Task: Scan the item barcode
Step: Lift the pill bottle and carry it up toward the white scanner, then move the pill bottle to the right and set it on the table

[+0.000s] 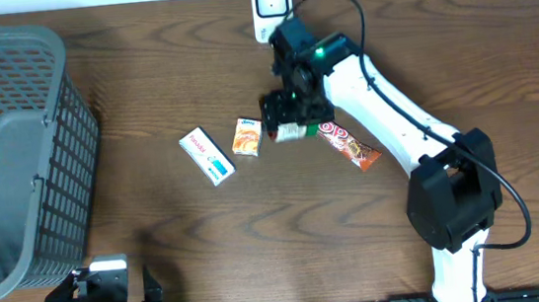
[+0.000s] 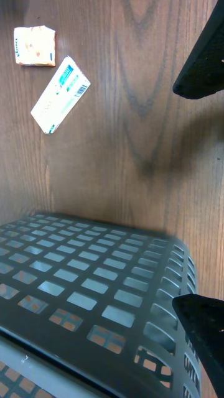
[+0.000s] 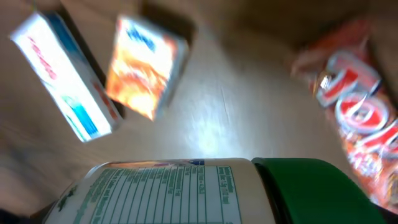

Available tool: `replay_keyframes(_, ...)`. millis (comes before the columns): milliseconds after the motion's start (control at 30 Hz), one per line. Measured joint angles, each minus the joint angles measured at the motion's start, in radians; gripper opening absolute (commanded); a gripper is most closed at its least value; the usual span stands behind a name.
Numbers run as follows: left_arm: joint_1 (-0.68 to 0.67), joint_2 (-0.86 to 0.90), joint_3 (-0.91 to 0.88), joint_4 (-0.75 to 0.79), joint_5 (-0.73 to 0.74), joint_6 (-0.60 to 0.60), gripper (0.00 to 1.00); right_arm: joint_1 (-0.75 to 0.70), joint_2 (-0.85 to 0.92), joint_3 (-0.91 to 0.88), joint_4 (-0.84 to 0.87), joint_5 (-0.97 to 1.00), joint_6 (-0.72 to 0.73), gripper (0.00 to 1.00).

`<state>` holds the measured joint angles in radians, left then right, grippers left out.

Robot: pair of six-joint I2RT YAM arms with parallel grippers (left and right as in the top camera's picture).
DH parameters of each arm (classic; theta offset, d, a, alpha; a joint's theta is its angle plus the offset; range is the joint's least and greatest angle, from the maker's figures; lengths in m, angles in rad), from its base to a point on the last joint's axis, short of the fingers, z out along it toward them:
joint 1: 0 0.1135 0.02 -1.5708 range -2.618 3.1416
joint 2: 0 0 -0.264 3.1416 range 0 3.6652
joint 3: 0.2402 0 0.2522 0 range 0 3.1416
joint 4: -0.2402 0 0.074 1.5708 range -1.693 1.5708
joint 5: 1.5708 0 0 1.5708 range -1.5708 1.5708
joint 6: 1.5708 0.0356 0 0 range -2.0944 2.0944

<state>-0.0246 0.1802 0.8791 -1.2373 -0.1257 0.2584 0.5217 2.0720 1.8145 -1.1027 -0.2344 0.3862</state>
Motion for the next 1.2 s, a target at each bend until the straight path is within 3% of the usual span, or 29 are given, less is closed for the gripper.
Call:
replay_keyframes(167, 0.000, 0.000, 0.000, -0.001, 0.000, 0.000, 0.99, 0.005, 0.000, 0.065, -0.007, 0.010, -0.047, 0.61)
replay_keyframes(400, 0.000, 0.000, 0.000, 0.000, 0.000, 0.000, 0.99, 0.011, -0.016, 0.153, -0.036, 0.027, -0.138, 0.66)
replay_keyframes(833, 0.000, 0.000, 0.000, 0.000, 0.000, 0.000, 0.99, 0.008, -0.056, 0.161, 0.454, 0.324, -0.267, 0.61)
replay_keyframes(1200, 0.000, 0.000, 0.000, -0.001, 0.000, 0.000, 0.99, -0.029, 0.212, 0.164, 1.009, 0.415, -0.303, 0.67)
